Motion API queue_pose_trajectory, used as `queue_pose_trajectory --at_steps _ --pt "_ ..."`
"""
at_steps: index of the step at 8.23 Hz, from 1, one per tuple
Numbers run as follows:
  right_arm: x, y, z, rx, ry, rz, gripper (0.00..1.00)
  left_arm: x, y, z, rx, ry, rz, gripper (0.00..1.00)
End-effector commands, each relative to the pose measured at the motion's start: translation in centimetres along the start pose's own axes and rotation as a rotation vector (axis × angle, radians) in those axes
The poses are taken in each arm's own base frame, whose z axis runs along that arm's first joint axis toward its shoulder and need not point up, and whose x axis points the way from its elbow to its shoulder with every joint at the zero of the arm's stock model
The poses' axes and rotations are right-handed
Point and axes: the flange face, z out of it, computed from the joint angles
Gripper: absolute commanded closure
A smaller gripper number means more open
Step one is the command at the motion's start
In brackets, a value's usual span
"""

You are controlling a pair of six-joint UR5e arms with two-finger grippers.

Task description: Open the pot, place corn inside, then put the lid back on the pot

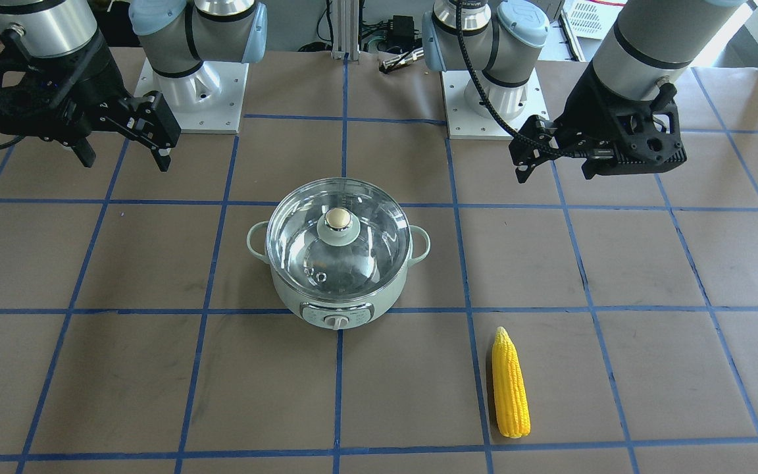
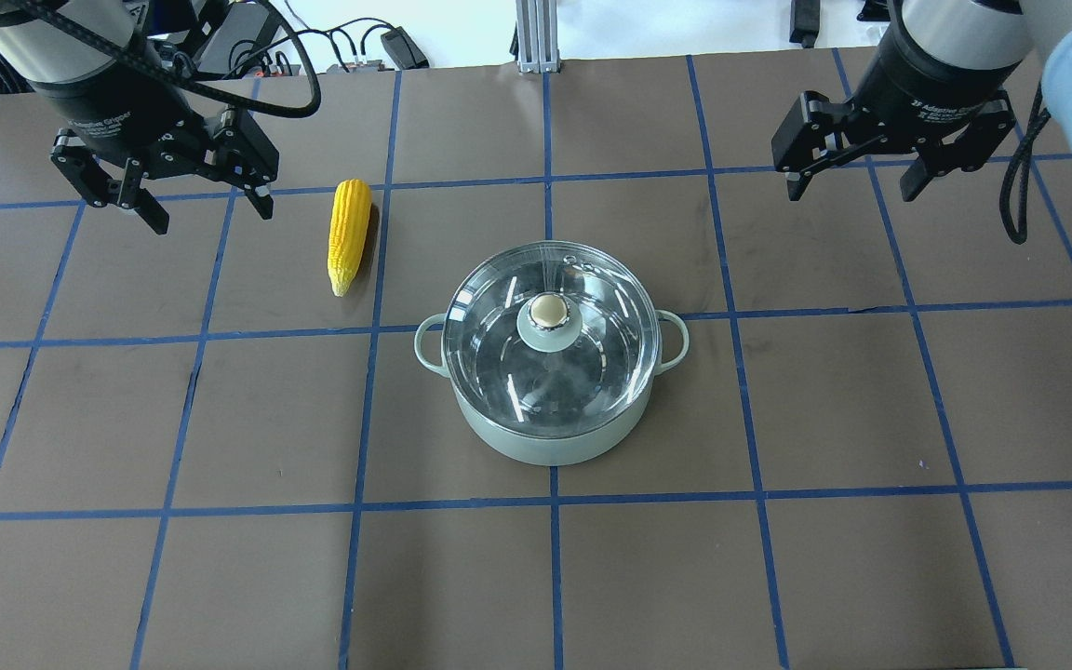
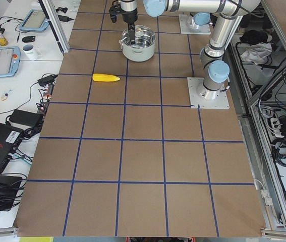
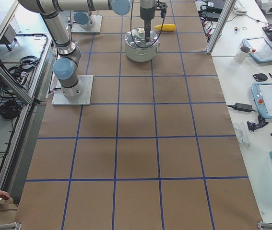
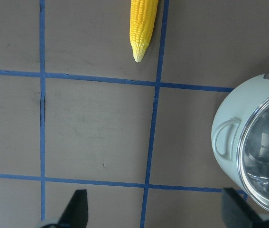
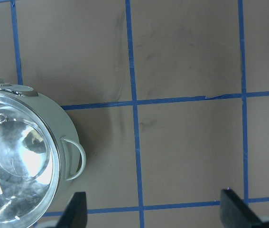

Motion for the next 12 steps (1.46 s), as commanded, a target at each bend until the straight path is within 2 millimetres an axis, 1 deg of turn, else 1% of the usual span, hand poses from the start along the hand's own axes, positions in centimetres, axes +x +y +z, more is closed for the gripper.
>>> queue_pose_trajectory --at_steps 1,3,4,5,6,7,8,9,10,11,12 --pt "0.0 0.0 0.1 -0.004 0.003 0.0 0.0 0.0 0.0 0.7 -0.01 0.0 0.008 0.0" --pt "0.0 0.0 0.2 -0.003 0.001 0.0 0.0 -0.2 -0.4 1.0 -0.007 0.004 0.054 0.0" --pt "-0.1 -0.3 0.4 -0.003 -0.002 0.0 0.0 -0.7 -1.2 1.8 -0.021 0.002 0.075 0.0" --pt "-0.2 -0.3 0.4 -0.003 -0.005 0.004 0.0 -0.9 -4.1 3.1 0.044 -0.007 0.201 0.0" --pt "-0.2 -0.3 0.5 -0.006 -0.002 0.004 0.0 -1.0 -7.1 5.2 0.094 -0.018 0.227 0.0" --pt "-0.9 -0.9 1.2 -0.021 -0.011 0.009 0.0 -1.0 -9.3 7.5 0.103 -0.014 0.232 0.0" --pt "-3.0 -1.1 2.1 -0.036 -0.013 0.031 0.0 -1.0 -11.5 9.4 0.141 -0.017 0.24 0.0" --pt "-6.5 -2.0 4.3 -0.069 -0.014 0.019 0.0 -0.9 -12.7 10.9 0.148 -0.014 0.244 0.0" --pt "-11.5 -1.9 3.8 -0.033 -0.01 0.017 0.0 -0.9 -13.2 11.8 0.147 -0.012 0.239 0.0" --pt "-15.3 -1.1 4.7 -0.043 -0.012 0.025 0.0 -1.0 -14.0 13.5 0.139 -0.011 0.238 0.0" --pt "-18.9 -0.2 5.6 -0.026 -0.034 0.024 0.0 -1.1 -15.1 15.7 0.13 -0.01 0.237 0.0"
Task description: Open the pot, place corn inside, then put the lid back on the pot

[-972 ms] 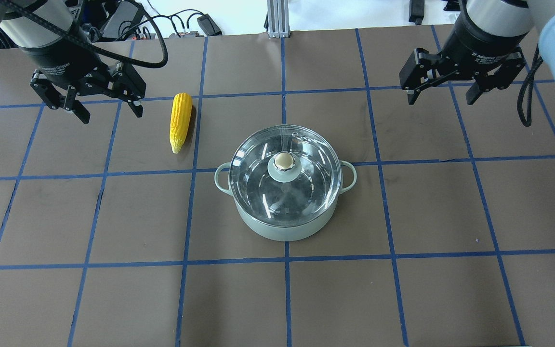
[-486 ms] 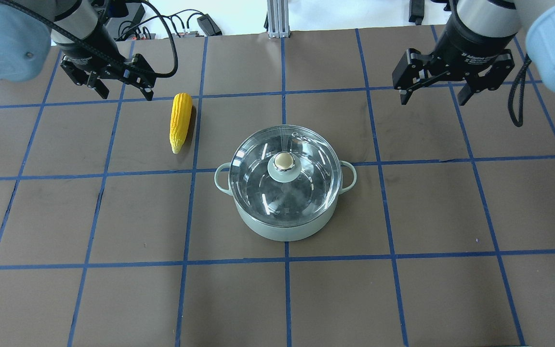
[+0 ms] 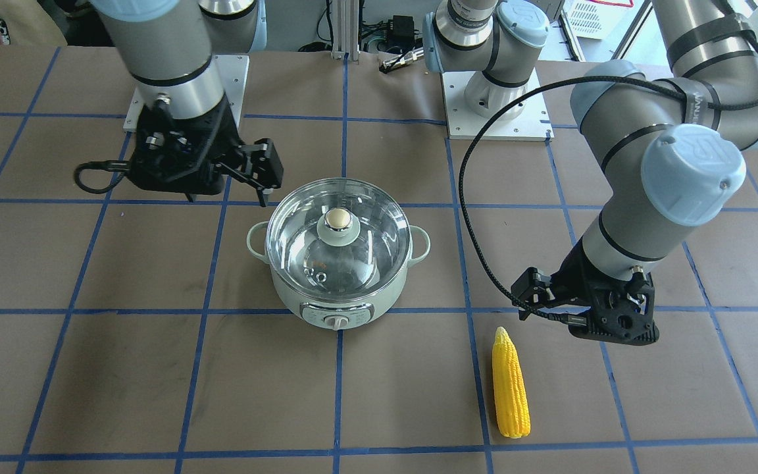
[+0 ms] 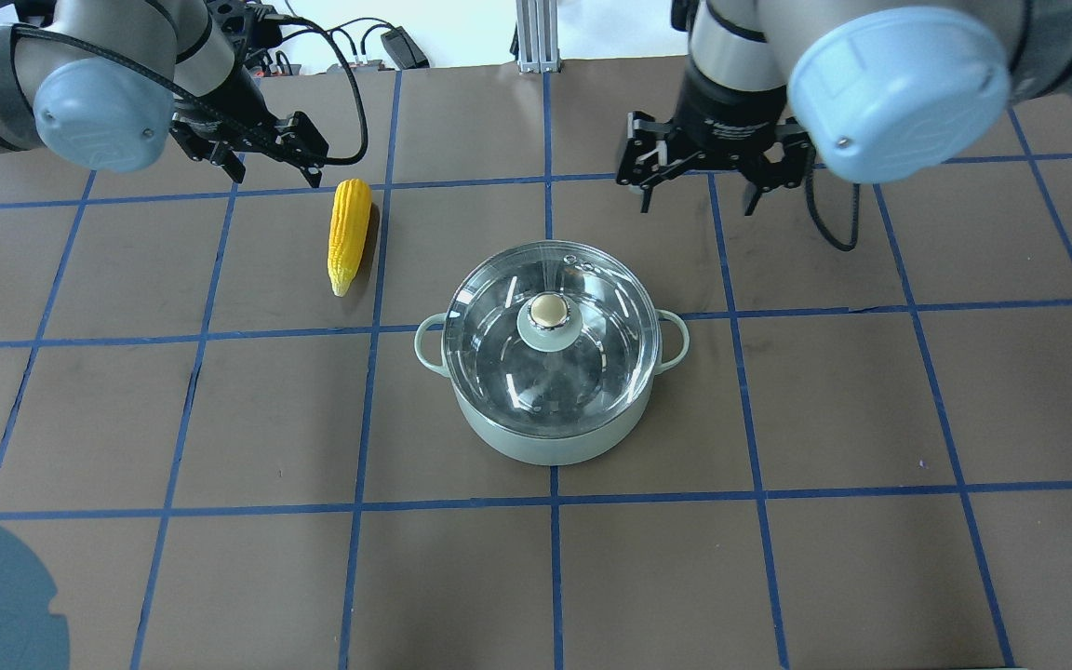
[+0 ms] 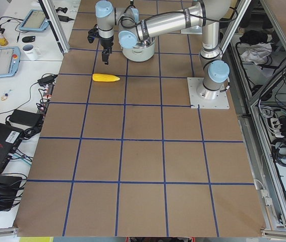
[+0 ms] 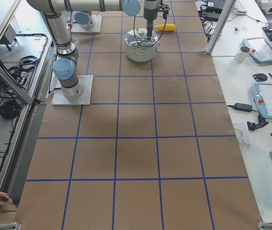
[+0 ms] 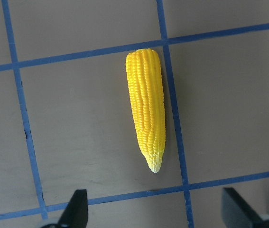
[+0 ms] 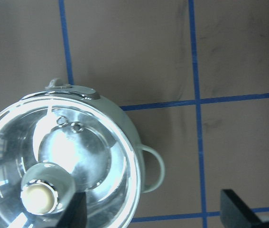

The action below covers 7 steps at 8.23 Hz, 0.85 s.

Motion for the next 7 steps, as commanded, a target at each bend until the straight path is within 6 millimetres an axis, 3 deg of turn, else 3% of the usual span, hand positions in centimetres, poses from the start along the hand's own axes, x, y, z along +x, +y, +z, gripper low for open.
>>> queue_pose_trajectory --at_steps 1,2,4,6,7 --pt "-10.2 2.1 3.3 0.029 -0.03 0.008 0.0 -0.6 -1.9 5.6 -0.013 0.005 -0.003 0.0" --pt "-12.1 2.3 5.4 0.016 -0.011 0.007 0.0 -0.7 -2.5 7.7 -0.014 0.006 -0.003 0.0" --pt "-12.3 2.7 6.8 -0.008 0.0 0.007 0.0 -1.0 -3.5 11.5 -0.014 0.012 -0.009 0.0" --pt "-12.2 3.7 10.6 -0.06 0.02 0.03 0.04 -0.7 -4.2 14.8 -0.018 0.05 -0.016 0.0" --pt "-12.5 3.2 11.6 -0.048 0.01 0.035 0.05 -0.9 -4.3 15.8 -0.026 0.052 -0.018 0.0"
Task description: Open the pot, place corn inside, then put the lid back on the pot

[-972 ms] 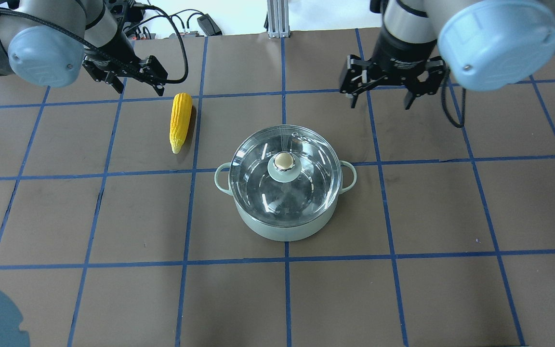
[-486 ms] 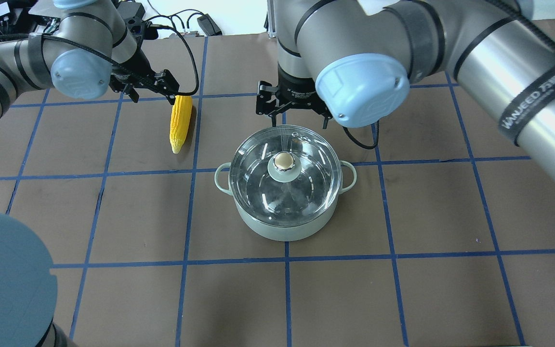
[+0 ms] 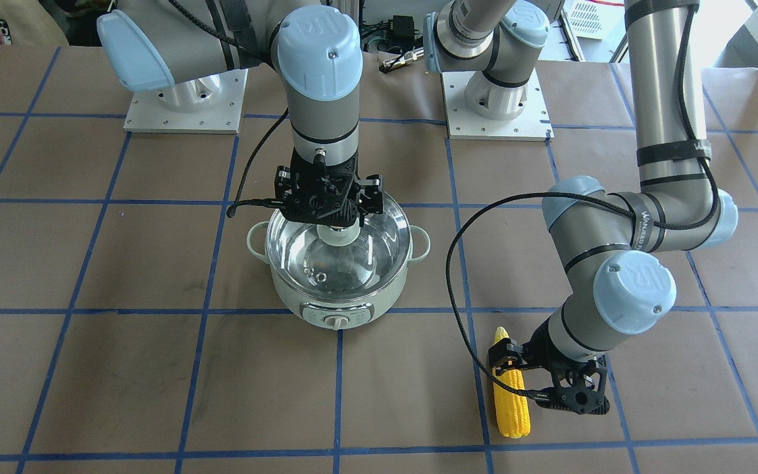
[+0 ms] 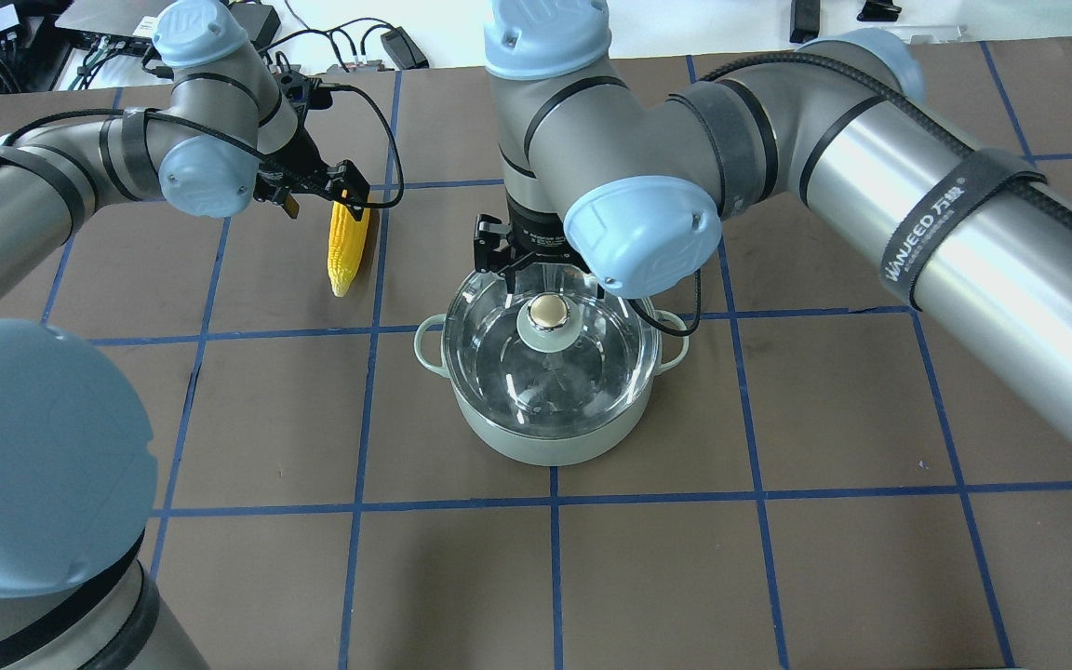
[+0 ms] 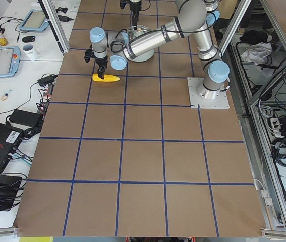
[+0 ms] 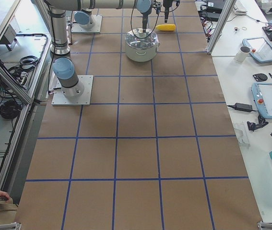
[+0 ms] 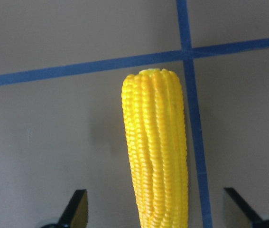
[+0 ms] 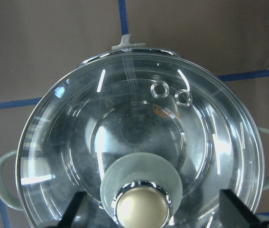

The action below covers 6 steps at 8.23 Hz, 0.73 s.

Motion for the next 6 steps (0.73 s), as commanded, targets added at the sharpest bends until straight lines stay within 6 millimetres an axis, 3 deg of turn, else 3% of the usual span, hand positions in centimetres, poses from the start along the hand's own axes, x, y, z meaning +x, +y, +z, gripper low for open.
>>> queue_pose_trajectory --at_steps 1,4,5,6 --pt "-0.3 -0.2 2.9 -0.01 -0.002 0.011 0.08 -0.2 -0.5 3.0 -0.013 0.02 -0.006 0.0" --pt "-0.4 -0.3 3.4 -0.016 0.005 0.01 0.18 -0.3 -0.6 6.0 -0.054 0.027 -0.048 0.0" --pt "-0.4 -0.3 3.4 -0.011 0.011 0.01 0.21 -0.4 -0.6 7.0 -0.07 0.028 -0.063 0.11" --pt "-0.5 -0.4 3.2 -0.011 0.005 0.01 0.27 -0.4 -0.6 7.1 -0.071 0.029 -0.066 0.38"
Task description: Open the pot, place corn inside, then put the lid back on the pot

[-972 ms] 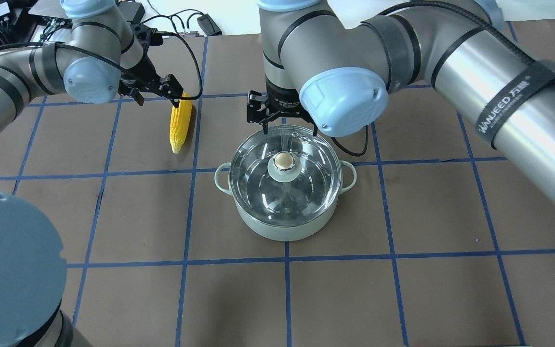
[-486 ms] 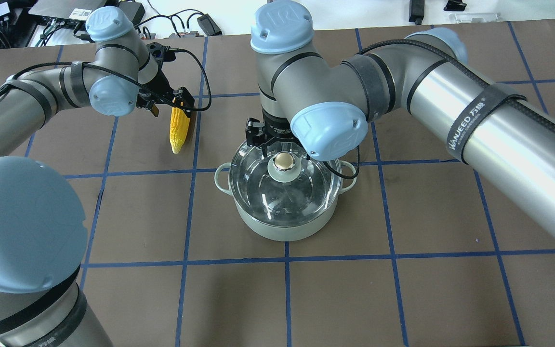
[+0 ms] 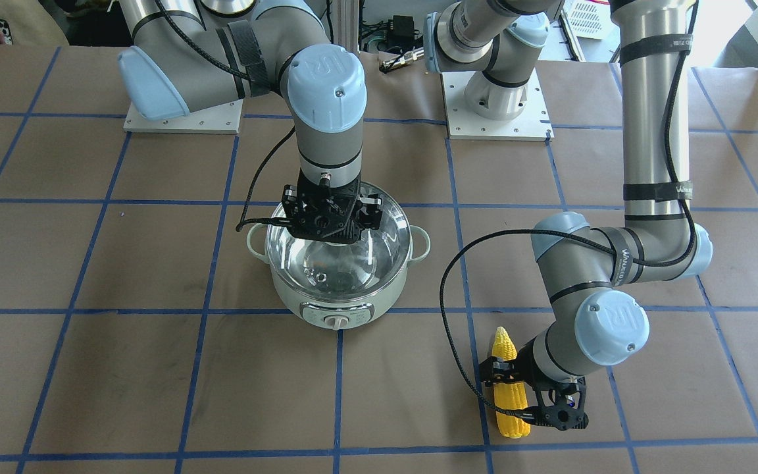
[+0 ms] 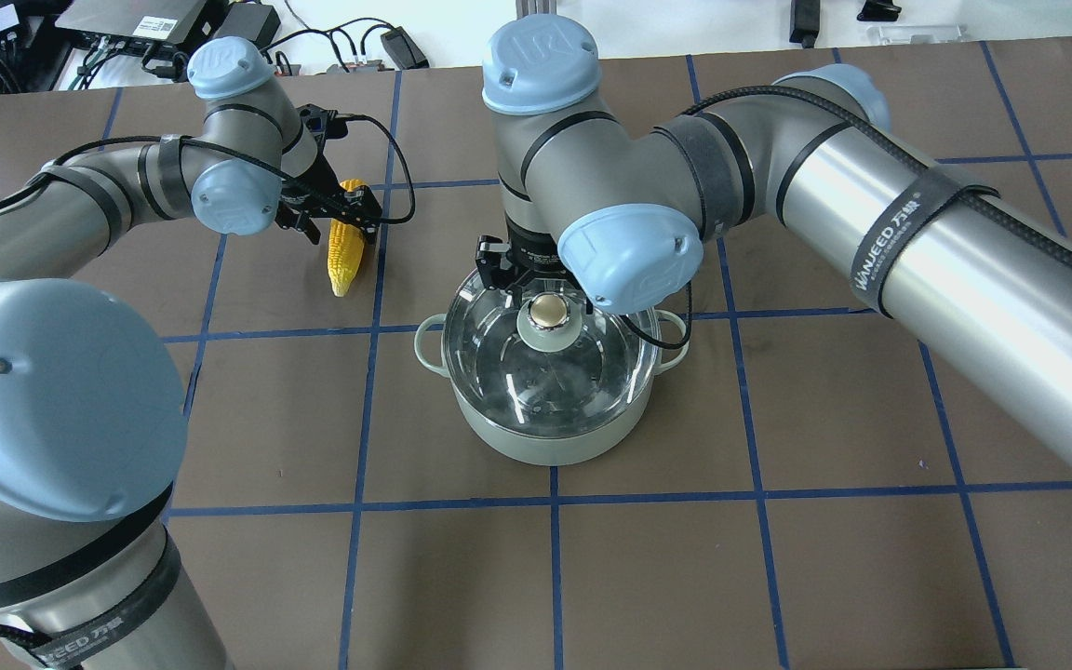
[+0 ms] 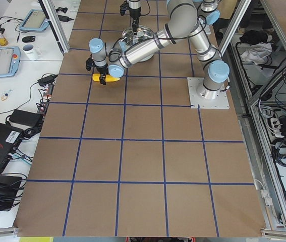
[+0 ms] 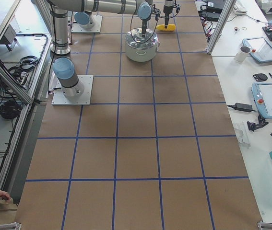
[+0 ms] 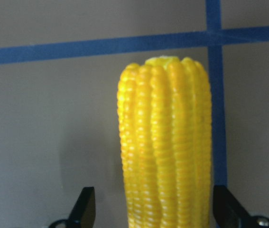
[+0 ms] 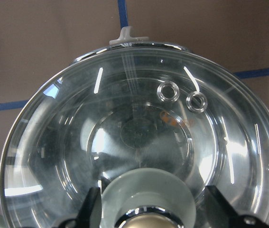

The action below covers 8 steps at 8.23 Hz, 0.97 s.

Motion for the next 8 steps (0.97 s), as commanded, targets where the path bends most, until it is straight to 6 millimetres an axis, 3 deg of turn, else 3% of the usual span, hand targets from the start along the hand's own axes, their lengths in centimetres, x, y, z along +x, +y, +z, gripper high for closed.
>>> queue_pose_trajectory --at_steps 1,5,8 --pt "-0.1 -0.1 -0.3 0.003 -0.007 0.001 0.3 -0.1 -0.1 0.8 -0.012 0.004 -0.046 0.99" --pt "-0.2 -0.2 -0.2 0.001 -0.01 0.006 0.3 -0.1 0.1 -1.4 -0.005 -0.016 -0.092 1.0" --pt "-0.3 -0.5 0.6 -0.01 0.002 0.006 0.31 -0.1 1.4 -4.5 -0.06 -0.069 -0.093 1.0"
